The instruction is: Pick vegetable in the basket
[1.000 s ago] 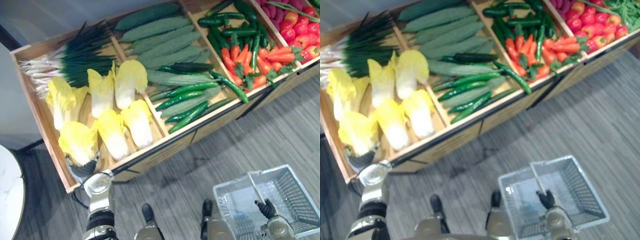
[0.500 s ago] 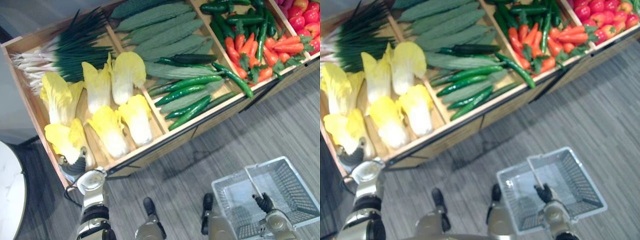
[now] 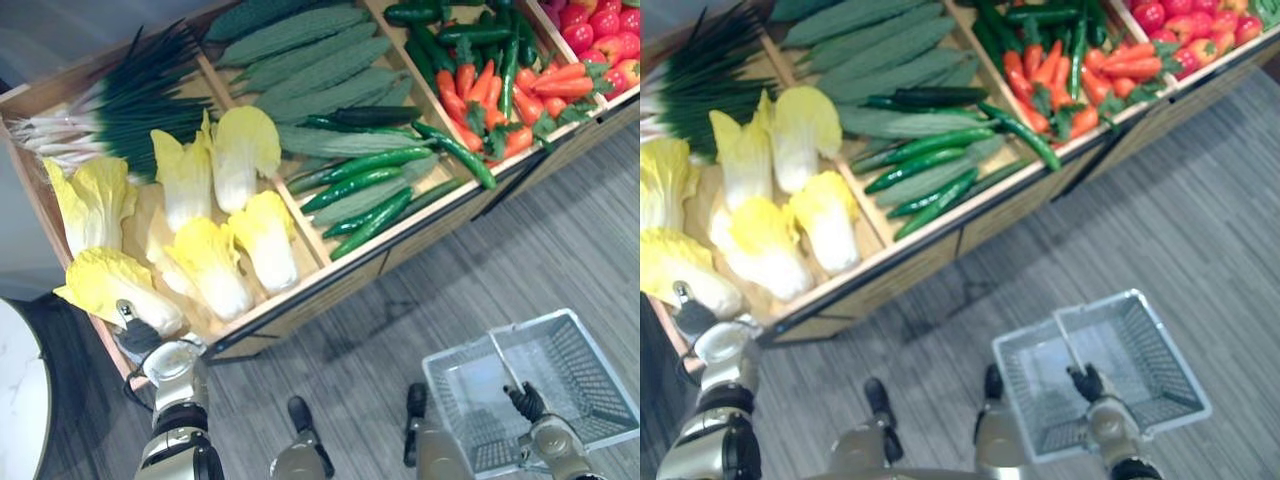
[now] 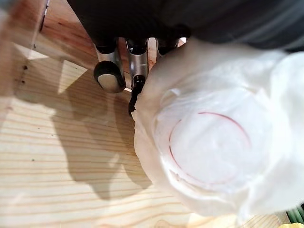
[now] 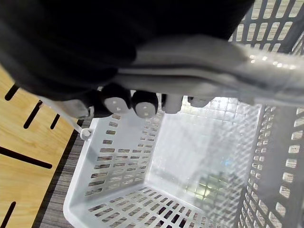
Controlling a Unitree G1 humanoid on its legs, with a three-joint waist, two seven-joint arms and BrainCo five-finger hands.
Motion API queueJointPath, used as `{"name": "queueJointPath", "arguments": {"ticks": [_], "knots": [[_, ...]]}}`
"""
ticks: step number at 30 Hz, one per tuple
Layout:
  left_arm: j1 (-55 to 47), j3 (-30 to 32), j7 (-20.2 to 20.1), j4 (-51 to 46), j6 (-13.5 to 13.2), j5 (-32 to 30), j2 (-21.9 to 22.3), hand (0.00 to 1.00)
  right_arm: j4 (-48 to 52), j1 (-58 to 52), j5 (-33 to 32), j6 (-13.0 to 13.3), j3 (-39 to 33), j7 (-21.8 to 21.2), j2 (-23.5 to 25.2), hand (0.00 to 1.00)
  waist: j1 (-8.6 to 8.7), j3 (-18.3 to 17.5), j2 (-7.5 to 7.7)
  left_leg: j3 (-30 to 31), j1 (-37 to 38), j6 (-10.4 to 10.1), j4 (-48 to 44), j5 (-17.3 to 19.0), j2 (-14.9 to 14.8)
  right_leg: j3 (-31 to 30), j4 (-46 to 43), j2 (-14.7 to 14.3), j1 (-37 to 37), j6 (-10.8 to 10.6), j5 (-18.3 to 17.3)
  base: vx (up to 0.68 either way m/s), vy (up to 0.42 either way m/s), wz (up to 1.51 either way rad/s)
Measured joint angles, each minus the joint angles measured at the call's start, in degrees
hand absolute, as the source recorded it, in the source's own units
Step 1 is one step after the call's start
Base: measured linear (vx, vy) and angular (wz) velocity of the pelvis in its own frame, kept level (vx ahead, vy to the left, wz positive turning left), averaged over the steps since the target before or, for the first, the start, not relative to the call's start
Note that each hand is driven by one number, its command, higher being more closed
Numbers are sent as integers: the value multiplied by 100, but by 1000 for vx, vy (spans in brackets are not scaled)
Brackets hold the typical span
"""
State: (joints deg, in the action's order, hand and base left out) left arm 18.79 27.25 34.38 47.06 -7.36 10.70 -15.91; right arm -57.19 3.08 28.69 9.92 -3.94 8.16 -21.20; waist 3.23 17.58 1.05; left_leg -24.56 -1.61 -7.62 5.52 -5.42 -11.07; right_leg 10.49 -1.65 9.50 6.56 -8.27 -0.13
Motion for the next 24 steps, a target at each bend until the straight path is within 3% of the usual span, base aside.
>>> {"name": "queueJointPath", "arguments": {"ticks": [7, 13, 24], "knots": [[-563, -418, -108, -1419, -117, 204, 657, 100, 3, -115, 8, -70, -263, -7, 101, 100, -1, -4, 0, 105, 101, 2, 0, 0, 70, 76, 20, 71, -180, -17, 10, 7, 10, 7], [-831, -630, -326, -1884, -125, 196, 756, 100, 28, -218, 8, -119, -429, -62, 205, 100, 1, -46, 13, 192, 92, 4, 0, -1, 60, 166, -17, 70, -204, -17, 9, -20, 0, 7], [-1587, -630, -238, -3018, -74, 144, 1258, 100, 3, -494, 8, -124, -566, -127, 338, 100, -3, -430, 57, 358, 91, 13, 1, -8, 21, 259, -38, 46, -274, -18, 9, 3, -1, 4]]}}
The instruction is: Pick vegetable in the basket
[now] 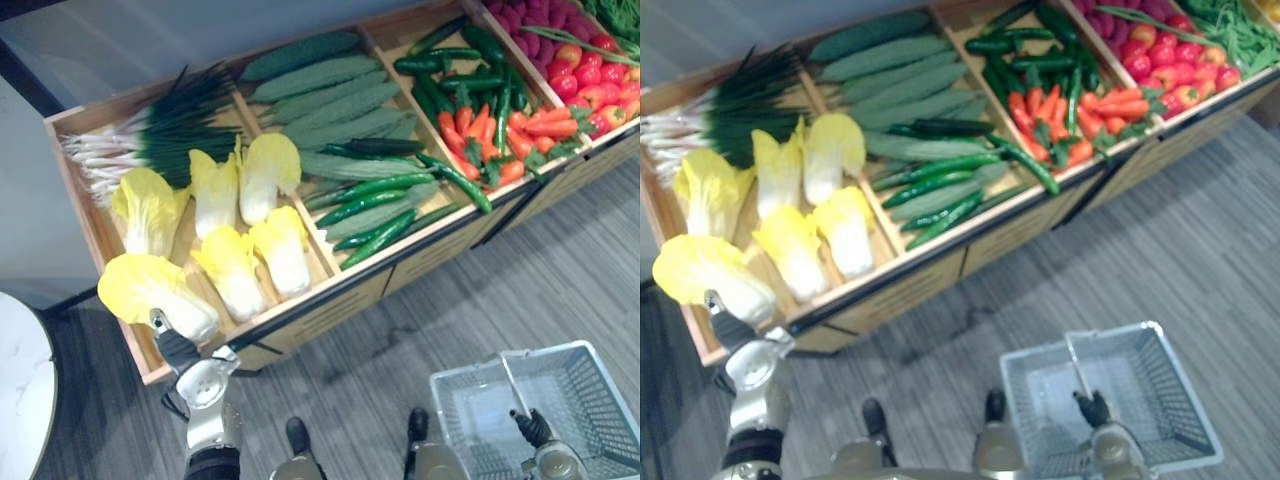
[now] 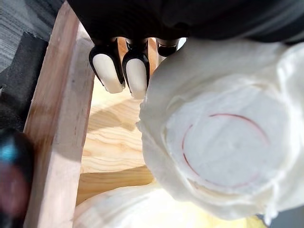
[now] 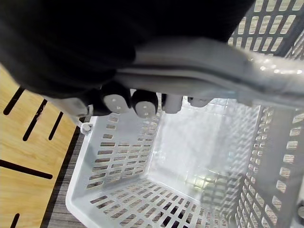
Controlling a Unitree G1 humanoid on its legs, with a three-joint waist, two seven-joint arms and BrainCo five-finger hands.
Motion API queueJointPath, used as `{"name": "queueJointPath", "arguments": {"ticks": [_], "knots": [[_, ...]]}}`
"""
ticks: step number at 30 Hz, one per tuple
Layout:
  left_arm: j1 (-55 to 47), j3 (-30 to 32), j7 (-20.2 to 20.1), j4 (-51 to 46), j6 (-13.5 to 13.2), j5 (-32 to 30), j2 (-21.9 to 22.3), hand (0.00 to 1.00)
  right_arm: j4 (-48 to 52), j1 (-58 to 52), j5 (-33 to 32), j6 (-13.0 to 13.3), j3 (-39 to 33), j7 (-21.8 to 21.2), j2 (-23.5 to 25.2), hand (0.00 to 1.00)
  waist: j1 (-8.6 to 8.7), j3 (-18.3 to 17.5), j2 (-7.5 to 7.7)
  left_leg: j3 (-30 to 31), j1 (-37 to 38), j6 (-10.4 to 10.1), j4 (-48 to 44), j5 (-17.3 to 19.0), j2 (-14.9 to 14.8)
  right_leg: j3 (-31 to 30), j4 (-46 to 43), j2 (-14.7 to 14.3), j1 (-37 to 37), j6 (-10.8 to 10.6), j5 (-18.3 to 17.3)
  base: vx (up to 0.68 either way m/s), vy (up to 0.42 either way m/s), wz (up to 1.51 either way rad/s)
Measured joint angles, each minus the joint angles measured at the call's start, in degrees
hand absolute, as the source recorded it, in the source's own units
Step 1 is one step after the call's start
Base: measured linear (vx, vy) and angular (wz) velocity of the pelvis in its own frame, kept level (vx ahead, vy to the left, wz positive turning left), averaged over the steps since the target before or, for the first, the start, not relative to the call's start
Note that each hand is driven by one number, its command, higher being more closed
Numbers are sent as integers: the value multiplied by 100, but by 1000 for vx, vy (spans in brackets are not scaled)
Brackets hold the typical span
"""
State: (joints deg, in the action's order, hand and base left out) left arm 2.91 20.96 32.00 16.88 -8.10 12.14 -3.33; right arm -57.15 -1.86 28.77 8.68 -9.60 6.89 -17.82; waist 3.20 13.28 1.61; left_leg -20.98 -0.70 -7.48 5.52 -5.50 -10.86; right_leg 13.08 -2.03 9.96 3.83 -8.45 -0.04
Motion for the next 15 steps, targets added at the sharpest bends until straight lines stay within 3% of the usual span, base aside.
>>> {"name": "queueJointPath", "arguments": {"ticks": [7, 15], "knots": [[-318, 323, 293, -996, -3, -412, 117, 100, -18, -212, -3, 1, -113, -99, 90, 100, -16, -304, 8, 89, -1, 2, 2, -1, -7, 50, -10, -2, -35, 1, 0, -2, 5, 4], [-334, 252, 463, -2028, 107, -985, 243, 100, -226, -227, -1, 25, -186, -108, 88, 100, -32, -497, 25, 99, -4, 10, 14, -8, -13, 39, -7, -7, -49, -12, 13, -1, 1, 1]]}}
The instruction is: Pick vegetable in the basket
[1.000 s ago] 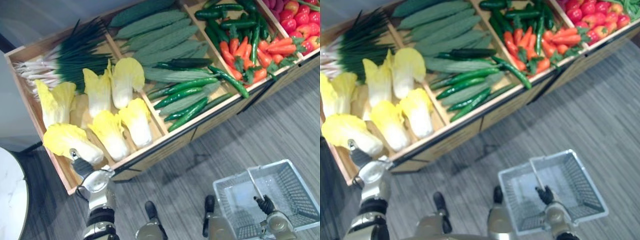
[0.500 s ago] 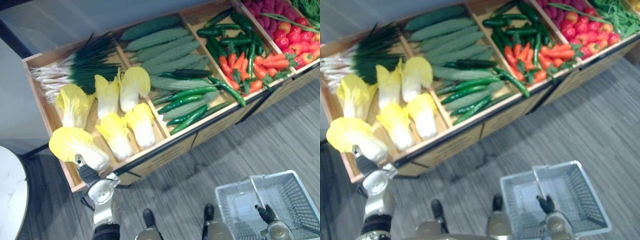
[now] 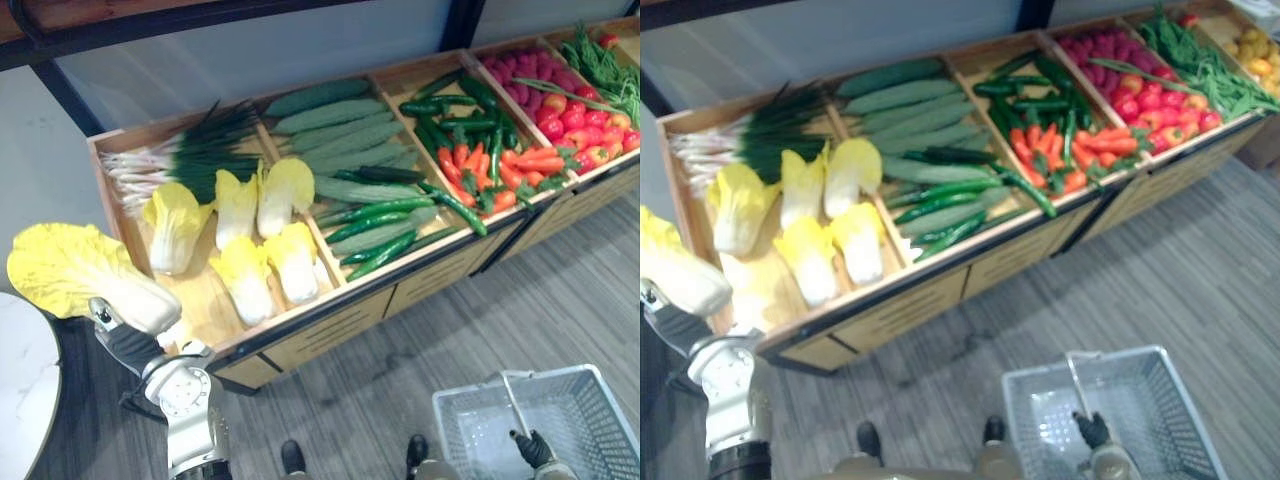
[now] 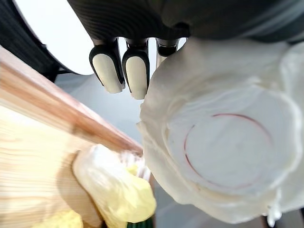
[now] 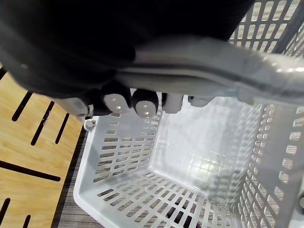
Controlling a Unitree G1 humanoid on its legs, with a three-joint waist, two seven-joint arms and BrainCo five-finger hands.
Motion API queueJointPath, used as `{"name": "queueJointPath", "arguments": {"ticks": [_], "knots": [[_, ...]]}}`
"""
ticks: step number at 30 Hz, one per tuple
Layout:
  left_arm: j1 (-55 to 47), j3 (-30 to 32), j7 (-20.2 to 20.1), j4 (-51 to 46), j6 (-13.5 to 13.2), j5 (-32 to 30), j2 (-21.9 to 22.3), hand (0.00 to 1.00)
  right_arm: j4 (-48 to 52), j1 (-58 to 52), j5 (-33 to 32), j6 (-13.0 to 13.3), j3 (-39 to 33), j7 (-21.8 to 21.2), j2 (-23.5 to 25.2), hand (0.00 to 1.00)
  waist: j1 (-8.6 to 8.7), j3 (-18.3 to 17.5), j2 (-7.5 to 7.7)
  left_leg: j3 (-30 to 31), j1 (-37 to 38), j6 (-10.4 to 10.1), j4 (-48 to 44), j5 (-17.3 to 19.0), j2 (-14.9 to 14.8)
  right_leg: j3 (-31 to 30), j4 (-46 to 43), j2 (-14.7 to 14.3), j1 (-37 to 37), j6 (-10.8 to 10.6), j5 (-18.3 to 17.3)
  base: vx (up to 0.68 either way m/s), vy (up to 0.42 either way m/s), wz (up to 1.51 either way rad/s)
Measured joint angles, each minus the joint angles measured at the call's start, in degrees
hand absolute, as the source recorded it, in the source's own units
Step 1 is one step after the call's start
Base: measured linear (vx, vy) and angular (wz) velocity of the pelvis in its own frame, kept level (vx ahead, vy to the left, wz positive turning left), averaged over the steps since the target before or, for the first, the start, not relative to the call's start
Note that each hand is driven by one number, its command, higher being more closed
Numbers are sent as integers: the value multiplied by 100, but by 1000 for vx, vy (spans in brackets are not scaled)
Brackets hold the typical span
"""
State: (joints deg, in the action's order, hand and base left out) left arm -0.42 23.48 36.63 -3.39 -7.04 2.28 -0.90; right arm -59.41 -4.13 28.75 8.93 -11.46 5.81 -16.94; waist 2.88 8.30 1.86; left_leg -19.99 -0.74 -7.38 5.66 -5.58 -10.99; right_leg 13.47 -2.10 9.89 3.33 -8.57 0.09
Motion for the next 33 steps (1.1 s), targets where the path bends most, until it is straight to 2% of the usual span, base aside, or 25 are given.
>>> {"name": "queueJointPath", "arguments": {"ticks": [4, 7, 10, 11, 14, 18, 20, 26, 31, 33], "knots": [[-151, -662, -113, -495, 14, -452, -9, 100, 9, -13, 2, -1, -156, -13, -85, 100, 1, -108, -3, -57, 14, -1, 0, 1, -4, -45, 1, -6, 7, -3, 4, 12, 4, -5], [-306, -1379, -491, -653, 10, -595, -240, 100, 231, 66, 6, 2, -97, -107, -450, 100, 1, -127, -29, -283, 107, -14, 12, 13, -14, -229, 1, -23, 47, -4, 38, 8, 8, -29], [-411, -1860, -847, -730, -31, -793, -462, 100, 664, 149, 71, 82, 339, -178, -1040, 100, 12, -163, -86, -563, 211, -29, 18, 61, -41, -550, 31, -86, 159, -10, 116, -5, 5, -56], [-426, -2073, -1087, -732, -44, -806, -554, 100, 951, 247, 254, 159, 526, -264, -1363, 100, 19, -199, -136, -773, 277, -38, 19, 79, -43, -758, 87, -121, 226, -4, 197, 3, 5, -70], [-425, -2497, -1433, -758, -151, -810, -740, 100, 1372, 622, 448, 282, 1073, -382, -1873, 100, 35, -249, -211, -1198, 450, -70, 20, 132, -54, -1191, 212, -206, 311, -2, 361, -4, 1, -79], [-437, -2907, -1890, -911, -268, -796, -882, 100, 1675, 1024, 501, 384, 1532, -392, -2182, 100, 46, -270, -249, -1705, 722, -103, 18, 204, -52, -1701, 250, -317, 374, -2, 492, -12, -9, -69], [-432, -3061, -2063, -952, -404, -695, -912, 100, 1824, 1163, 500, 395, 1724, -399, -2326, 100, 38, -278, -260, -1965, 824, -136, 20, 260, -36, -1972, 296, -364, 435, -21, 575, -32, -11, -73], [-431, -3897, -2683, -983, -495, -255, -1304, 100, 2291, 1650, 511, 408, 2548, -615, -2837, 100, 140, -288, -276, -2817, 1209, -248, 21, 411, 9, -2772, 403, -527, 521, -93, 738, -58, -23, -68], [-307, -4664, -3049, -1317, -549, 274, -1327, 100, 2582, 1630, 534, 416, 2888, -698, -2989, 100, 137, -319, -325, -3312, 1439, -376, -11, 519, -42, -3084, 383, -699, 537, -113, 773, -45, -11, -43], [-225, -4949, -3174, -1490, -608, 443, -1348, 100, 2768, 1631, 729, 442, 3006, -797, -3102, 100, 104, -339, -357, -3437, 1500, -407, -17, 526, -95, -3134, 371, -758, 537, -75, 820, -17, 3, -22]]}}
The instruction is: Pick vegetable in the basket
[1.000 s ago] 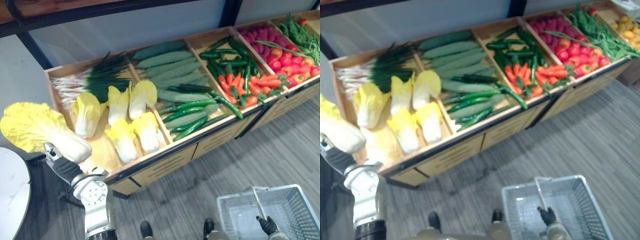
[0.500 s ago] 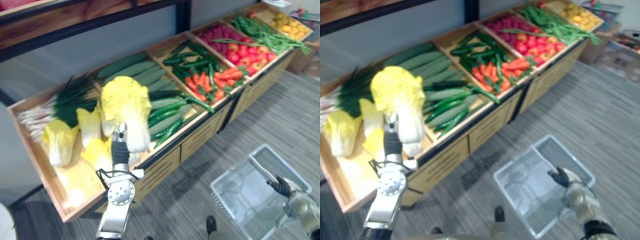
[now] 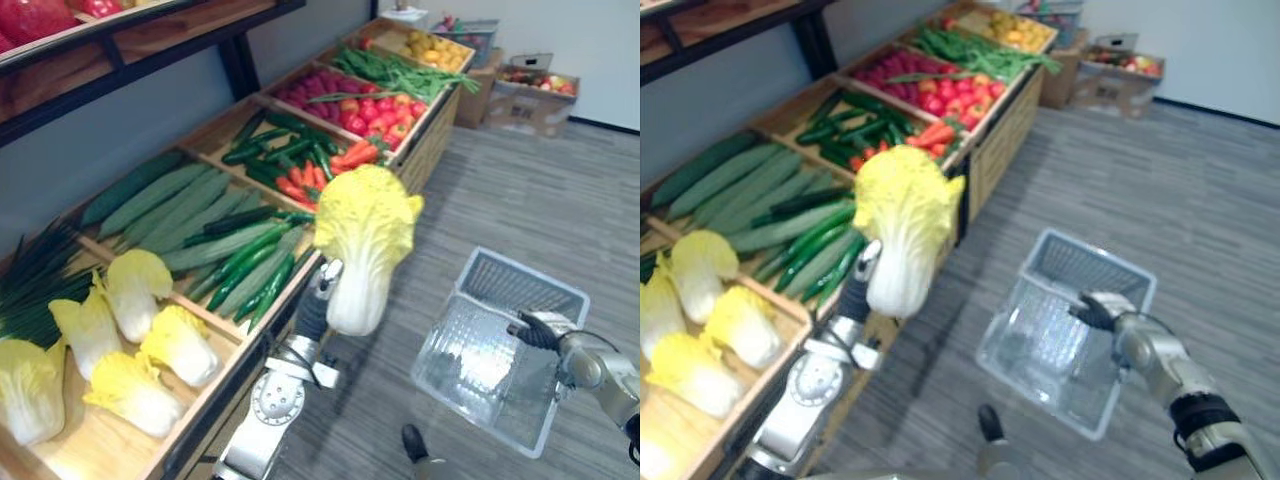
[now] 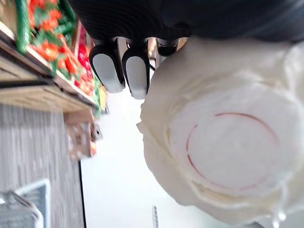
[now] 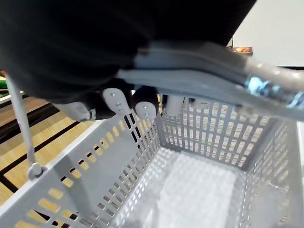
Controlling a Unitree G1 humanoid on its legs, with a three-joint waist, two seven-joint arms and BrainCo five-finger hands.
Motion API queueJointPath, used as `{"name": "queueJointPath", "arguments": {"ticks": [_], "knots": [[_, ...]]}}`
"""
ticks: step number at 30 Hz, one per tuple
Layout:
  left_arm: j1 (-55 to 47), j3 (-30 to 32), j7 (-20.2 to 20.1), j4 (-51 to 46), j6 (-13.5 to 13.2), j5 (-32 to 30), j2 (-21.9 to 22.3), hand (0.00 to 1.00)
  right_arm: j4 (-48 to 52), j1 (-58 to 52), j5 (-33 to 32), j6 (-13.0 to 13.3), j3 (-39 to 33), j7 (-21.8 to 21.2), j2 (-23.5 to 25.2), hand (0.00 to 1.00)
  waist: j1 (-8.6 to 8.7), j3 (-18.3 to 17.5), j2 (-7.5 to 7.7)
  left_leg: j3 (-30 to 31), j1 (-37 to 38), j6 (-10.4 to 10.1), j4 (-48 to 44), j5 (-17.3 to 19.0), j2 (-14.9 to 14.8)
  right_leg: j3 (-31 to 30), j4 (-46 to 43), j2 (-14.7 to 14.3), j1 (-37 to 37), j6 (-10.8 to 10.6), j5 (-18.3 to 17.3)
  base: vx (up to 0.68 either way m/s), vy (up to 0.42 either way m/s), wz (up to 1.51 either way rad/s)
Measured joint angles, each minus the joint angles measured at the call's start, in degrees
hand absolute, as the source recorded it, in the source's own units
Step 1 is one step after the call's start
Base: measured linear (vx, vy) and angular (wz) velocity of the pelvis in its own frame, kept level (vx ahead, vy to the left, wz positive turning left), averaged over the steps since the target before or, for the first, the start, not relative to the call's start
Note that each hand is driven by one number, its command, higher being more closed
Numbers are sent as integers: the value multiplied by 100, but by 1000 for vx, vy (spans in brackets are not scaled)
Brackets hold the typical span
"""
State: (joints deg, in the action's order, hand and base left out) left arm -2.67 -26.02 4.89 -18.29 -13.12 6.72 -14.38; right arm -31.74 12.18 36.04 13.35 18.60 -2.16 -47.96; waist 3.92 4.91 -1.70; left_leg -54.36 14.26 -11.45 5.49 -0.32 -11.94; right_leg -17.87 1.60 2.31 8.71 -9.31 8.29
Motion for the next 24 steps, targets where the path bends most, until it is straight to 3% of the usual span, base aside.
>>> {"name": "queueJointPath", "arguments": {"ticks": [3, 8, 13, 20, 24], "knots": [[208, -373, -220, -287, -30, 227, -175, 100, 169, 2, 25, 122, 3, -29, -126, 100, -90, -9, -14, -95, -25, -54, -384, 164, -218, -14, -56, -78, 0, 1, 0, -19, -21, -17], [373, -896, -545, -651, -87, 478, -438, 100, 203, 120, 5, 99, -20, -8, -291, 100, -146, -43, -68, -180, -132, -142, -1008, 517, -521, 3, -95, -119, -4, 1, -1, -56, -9, -5], [626, -1524, -935, -927, -142, 919, -1082, 100, 201, 209, 7, 89, -87, 26, -309, 100, -155, -50, -80, -324, -243, -136, -1544, 743, -768, 76, -181, -71, 7, 2, -9, -74, 12, 8], [750, -2143, -1235, -1133, -269, 1110, -1738, 100, 244, 256, -12, 101, -416, 41, -550, 100, -160, -80, -128, -339, -447, -106, -1840, 821, -884, 209, -205, 34, 97, -1, -14, -63, 13, 12], [765, -2340, -1328, -992, -265, 1105, -1864, 100, 441, 258, -13, 87, -469, 41, -555, 100, -157, -86, -138, -401, -531, -120, -1971, 841, -970, 213, -243, 11, 190, 2, -11, -13, -1, -1]]}}
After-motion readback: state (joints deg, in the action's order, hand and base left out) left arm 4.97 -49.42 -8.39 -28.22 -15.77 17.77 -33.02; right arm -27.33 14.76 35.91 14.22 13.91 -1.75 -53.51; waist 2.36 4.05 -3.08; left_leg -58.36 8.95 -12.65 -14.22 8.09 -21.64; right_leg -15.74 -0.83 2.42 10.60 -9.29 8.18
